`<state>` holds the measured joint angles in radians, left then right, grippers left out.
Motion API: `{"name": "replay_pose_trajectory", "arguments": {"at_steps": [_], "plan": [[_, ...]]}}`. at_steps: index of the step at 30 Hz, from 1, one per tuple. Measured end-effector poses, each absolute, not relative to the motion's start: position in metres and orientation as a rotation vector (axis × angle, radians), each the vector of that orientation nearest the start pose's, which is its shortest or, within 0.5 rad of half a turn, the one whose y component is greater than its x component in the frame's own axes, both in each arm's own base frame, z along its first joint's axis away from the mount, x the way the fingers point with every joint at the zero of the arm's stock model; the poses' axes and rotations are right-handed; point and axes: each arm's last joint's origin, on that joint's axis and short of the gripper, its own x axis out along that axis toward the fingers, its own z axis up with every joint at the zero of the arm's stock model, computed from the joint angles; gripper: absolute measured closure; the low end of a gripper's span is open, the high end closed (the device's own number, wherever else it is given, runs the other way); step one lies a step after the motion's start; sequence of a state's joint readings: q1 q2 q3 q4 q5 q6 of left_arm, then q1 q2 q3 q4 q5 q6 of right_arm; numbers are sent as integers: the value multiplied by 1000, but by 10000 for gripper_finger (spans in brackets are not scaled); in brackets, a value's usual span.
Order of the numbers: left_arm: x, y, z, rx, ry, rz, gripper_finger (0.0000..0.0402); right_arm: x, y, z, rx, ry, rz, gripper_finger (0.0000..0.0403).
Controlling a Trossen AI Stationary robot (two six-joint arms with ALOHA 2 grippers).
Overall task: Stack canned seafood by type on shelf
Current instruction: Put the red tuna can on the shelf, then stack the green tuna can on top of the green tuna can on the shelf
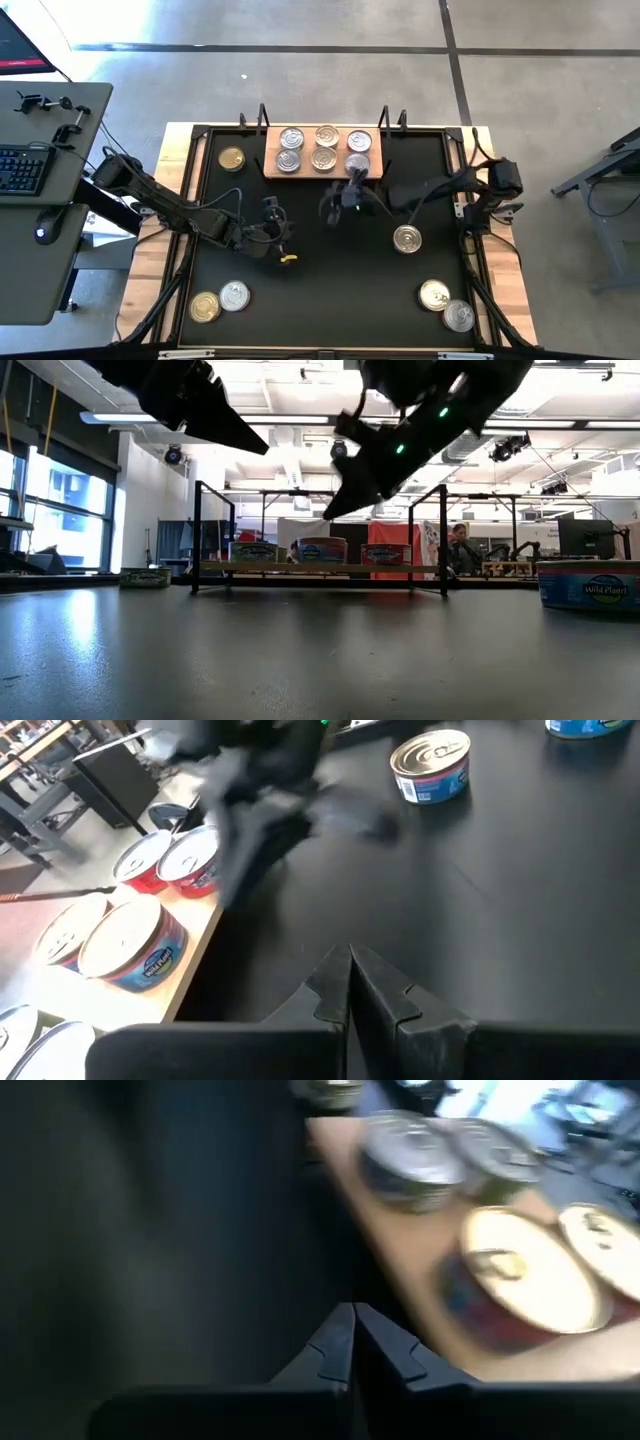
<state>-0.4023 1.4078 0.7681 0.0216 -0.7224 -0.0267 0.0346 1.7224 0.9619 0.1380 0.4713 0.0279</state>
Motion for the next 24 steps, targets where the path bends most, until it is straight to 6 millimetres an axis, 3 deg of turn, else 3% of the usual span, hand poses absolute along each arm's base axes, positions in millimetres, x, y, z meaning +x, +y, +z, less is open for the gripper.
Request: {"name": "replay_pose_trajectory", "arguments": {"at_steps": [6, 14, 17, 24], "plan": [[267, -93, 214, 283, 518, 318, 401, 326, 62, 192, -137, 740, -283, 402], [268, -93, 215, 272, 504, 320, 401, 260, 125, 198, -16, 992, -234, 402], [270, -93, 217, 257, 481, 320, 401, 236, 142, 198, 125, 1109, -244, 402], [271, -93, 218, 263, 470, 318, 401, 188, 194, 198, 650, 1432, -223, 402]]}}
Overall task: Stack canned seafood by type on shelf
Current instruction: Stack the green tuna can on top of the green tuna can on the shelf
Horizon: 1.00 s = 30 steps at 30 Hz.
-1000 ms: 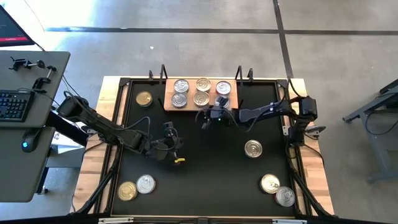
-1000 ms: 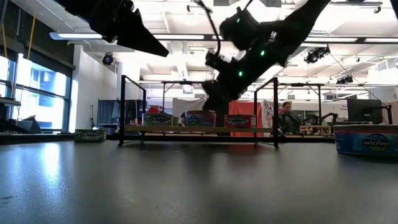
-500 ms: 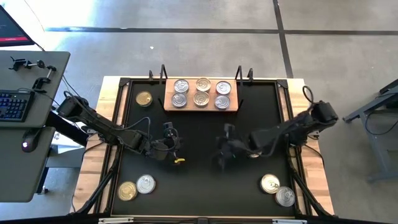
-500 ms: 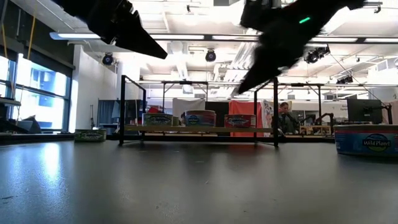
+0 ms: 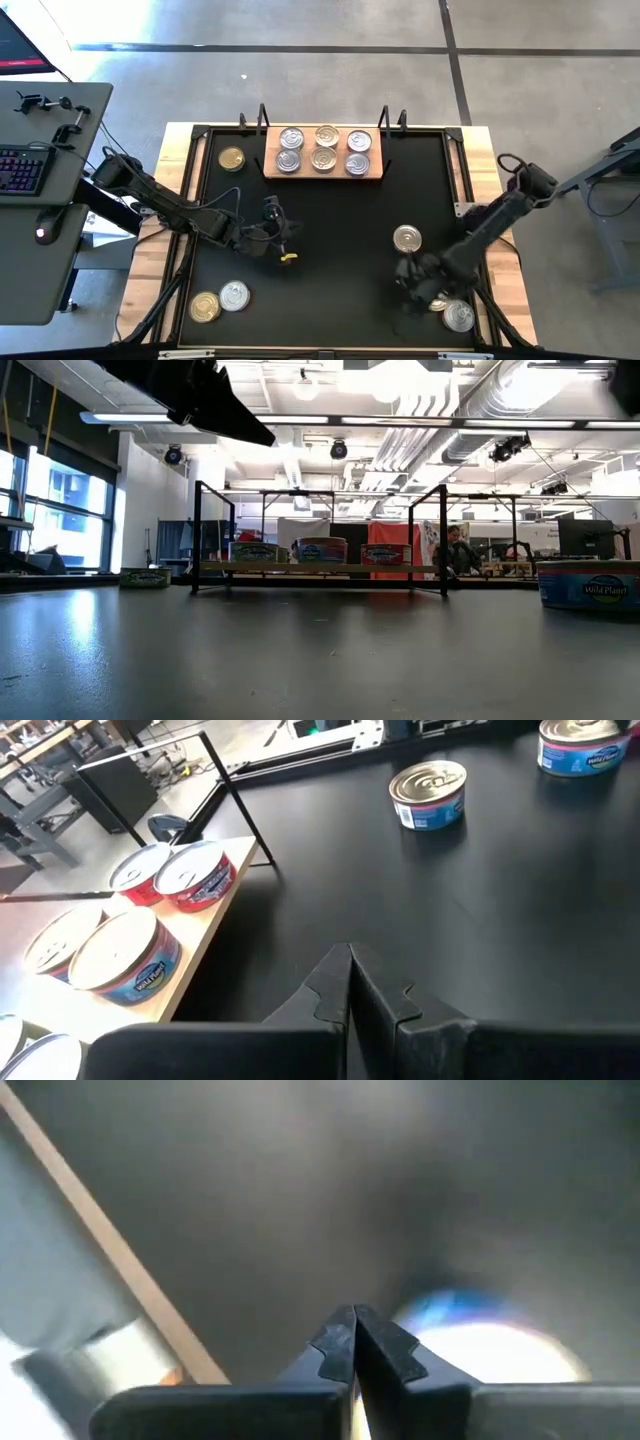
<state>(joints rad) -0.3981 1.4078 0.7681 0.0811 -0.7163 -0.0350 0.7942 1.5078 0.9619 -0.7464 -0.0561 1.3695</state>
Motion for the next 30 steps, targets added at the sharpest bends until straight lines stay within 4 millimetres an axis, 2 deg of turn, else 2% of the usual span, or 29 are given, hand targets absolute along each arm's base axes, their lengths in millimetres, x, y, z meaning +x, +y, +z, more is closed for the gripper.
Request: {"name": "replay_pose_trajectory", "arguments": {"at_steps": [6, 9, 11, 14, 18, 22, 24, 27, 30], "plan": [[270, -94, 218, 248, 467, 319, 401, 147, 228, 198, 854, 1516, -374, 402], [270, -94, 218, 251, 468, 316, 401, 136, 232, 197, 860, 1425, -456, 402], [270, -94, 218, 265, 470, 313, 401, 136, 226, 196, 814, 1302, -510, 402], [270, -95, 219, 294, 472, 306, 401, 143, 214, 197, 637, 1049, -532, 402], [269, -100, 220, 348, 462, 278, 401, 158, 199, 200, 239, 593, -503, 402], [259, -114, 221, 411, 481, 207, 401, 177, 181, 203, -31, 339, -592, 402], [251, -122, 228, 436, 511, 169, 401, 186, 171, 202, -74, 270, -656, 402], [236, -133, 245, 417, 579, 133, 401, 201, 155, 197, -40, 222, -746, 402], [219, -137, 263, 276, 657, 172, 401, 215, 140, 189, 63, 185, -813, 402]]}}
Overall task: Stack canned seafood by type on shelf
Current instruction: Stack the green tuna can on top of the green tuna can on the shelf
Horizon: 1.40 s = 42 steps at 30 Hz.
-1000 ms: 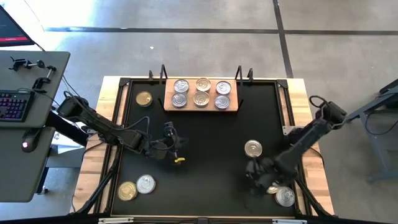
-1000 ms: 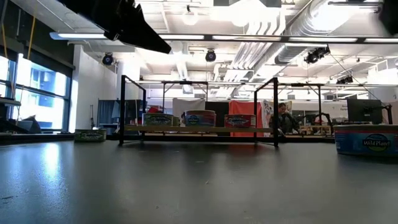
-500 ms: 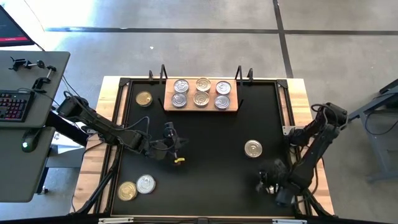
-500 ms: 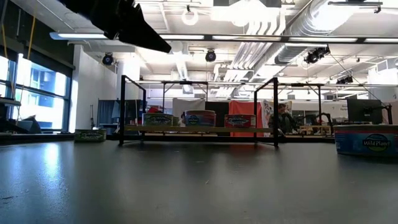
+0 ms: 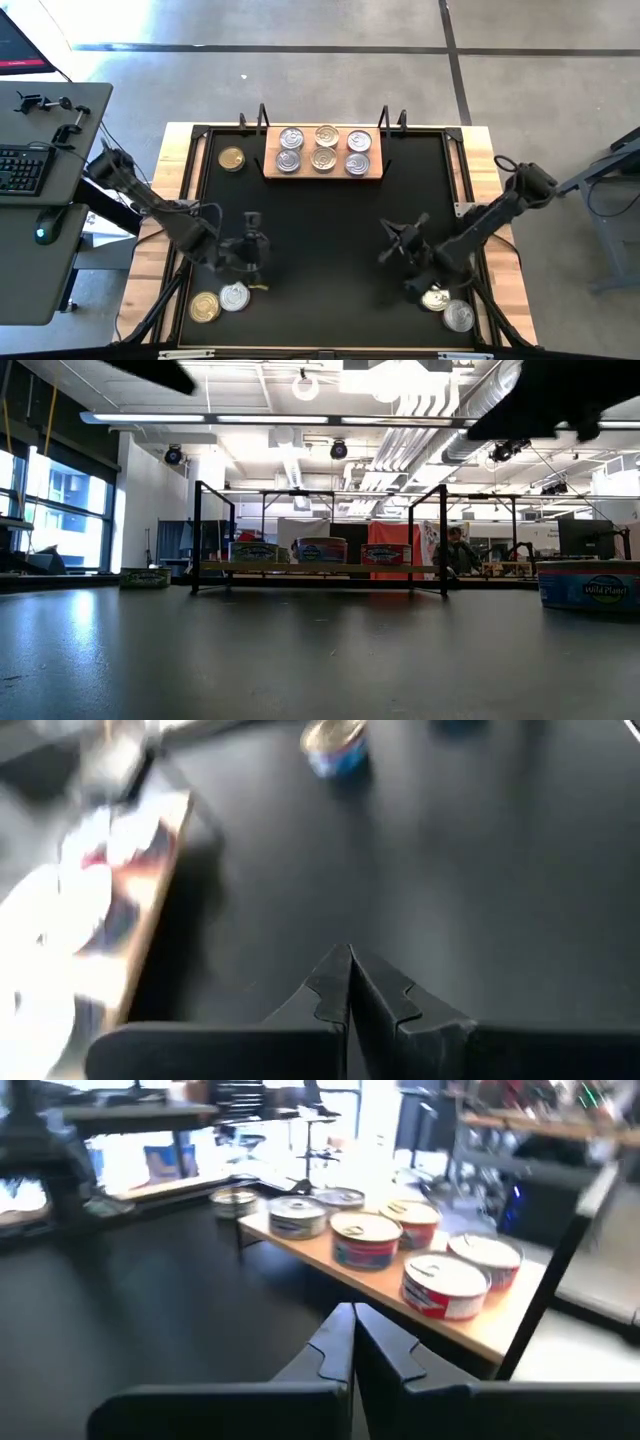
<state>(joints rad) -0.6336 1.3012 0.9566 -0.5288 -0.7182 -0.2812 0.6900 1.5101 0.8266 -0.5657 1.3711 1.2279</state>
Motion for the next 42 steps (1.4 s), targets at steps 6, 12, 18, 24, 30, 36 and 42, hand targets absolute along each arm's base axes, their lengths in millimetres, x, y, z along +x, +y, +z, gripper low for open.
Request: {"name": "replay_pose_trajectory", "arguments": {"at_steps": [6, 12, 18, 24, 30, 36, 42], "plan": [[186, -128, 268, -56, 882, 378, 401, 232, 124, 166, 102, 217, -816, 402], [161, -113, 243, -196, 1083, 637, 401, 239, 117, 148, 118, 258, -757, 402], [158, -79, 211, -271, 937, 979, 399, 239, 116, 145, 140, 289, -725, 402], [154, -46, 184, -258, 1032, 1141, 359, 241, 117, 147, 148, 291, -701, 402], [157, -10, 165, -280, 1107, 1224, 284, 242, 116, 147, 137, 293, -703, 402], [160, 28, 158, -254, 1221, 1217, 229, 245, 114, 147, 166, 297, -696, 402], [161, 62, 157, -241, 1296, 1162, 204, 246, 114, 148, 179, 302, -683, 402]]}}
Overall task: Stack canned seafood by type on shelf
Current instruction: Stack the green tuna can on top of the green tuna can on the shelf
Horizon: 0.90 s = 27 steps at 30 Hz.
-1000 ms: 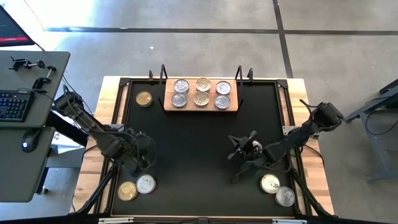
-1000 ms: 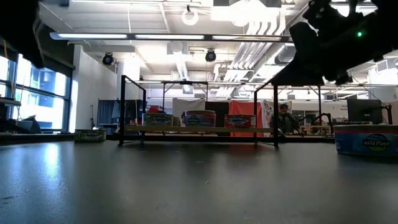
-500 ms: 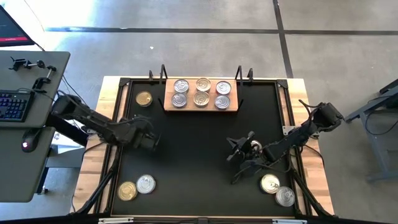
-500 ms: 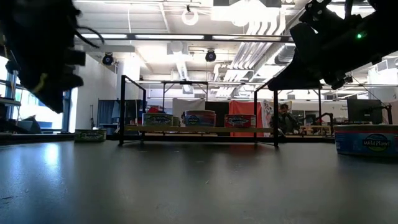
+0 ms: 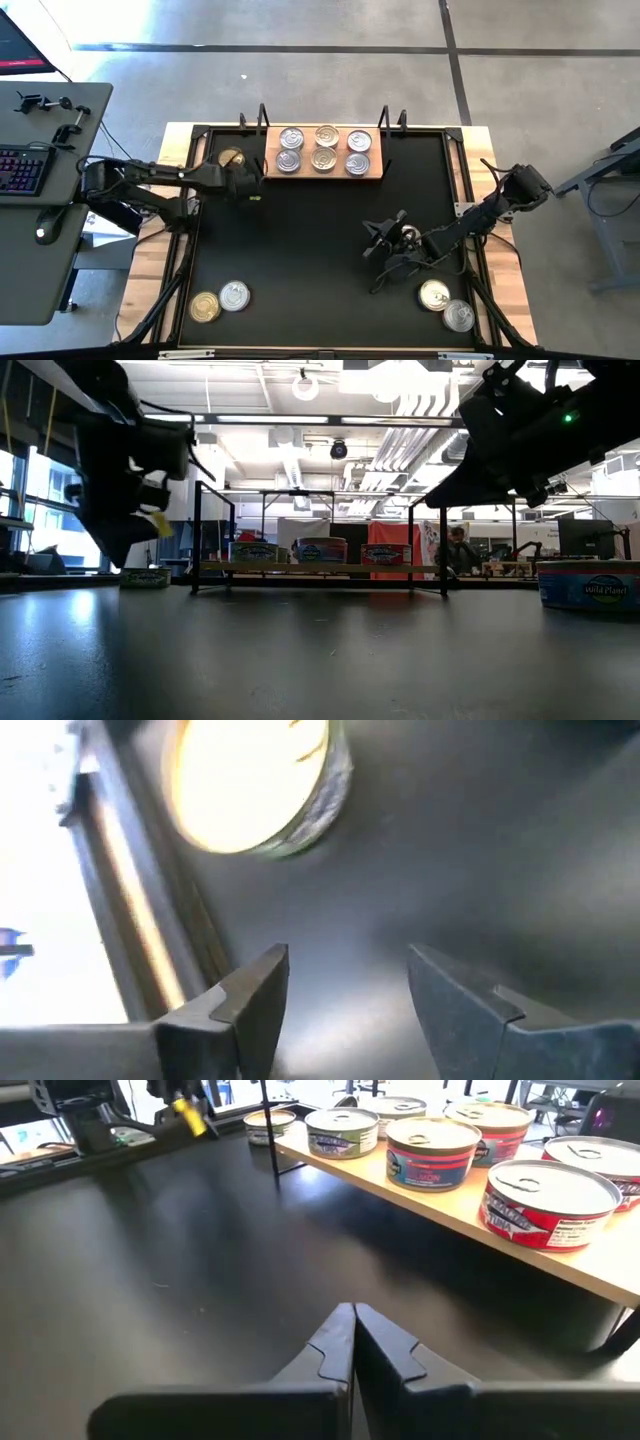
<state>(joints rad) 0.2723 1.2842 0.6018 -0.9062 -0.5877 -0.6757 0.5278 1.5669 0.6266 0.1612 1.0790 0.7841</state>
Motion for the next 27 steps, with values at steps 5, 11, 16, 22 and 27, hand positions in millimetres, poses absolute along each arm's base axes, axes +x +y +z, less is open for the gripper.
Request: {"name": "replay_pose_trajectory", "arguments": {"at_steps": [5, 11, 16, 22, 27], "plan": [[164, 81, 156, -192, 1312, 1088, 202, 246, 114, 148, 181, 300, -683, 402], [161, 90, 156, -220, 1315, 1109, 202, 246, 114, 148, 181, 300, -683, 402], [166, 91, 155, -262, 1309, 980, 202, 247, 113, 148, 176, 302, -686, 402], [171, 93, 160, -293, 1304, 894, 202, 247, 113, 149, 192, 295, -683, 402], [178, 94, 183, -323, 1337, 848, 202, 248, 113, 149, 204, 292, -677, 402]]}}
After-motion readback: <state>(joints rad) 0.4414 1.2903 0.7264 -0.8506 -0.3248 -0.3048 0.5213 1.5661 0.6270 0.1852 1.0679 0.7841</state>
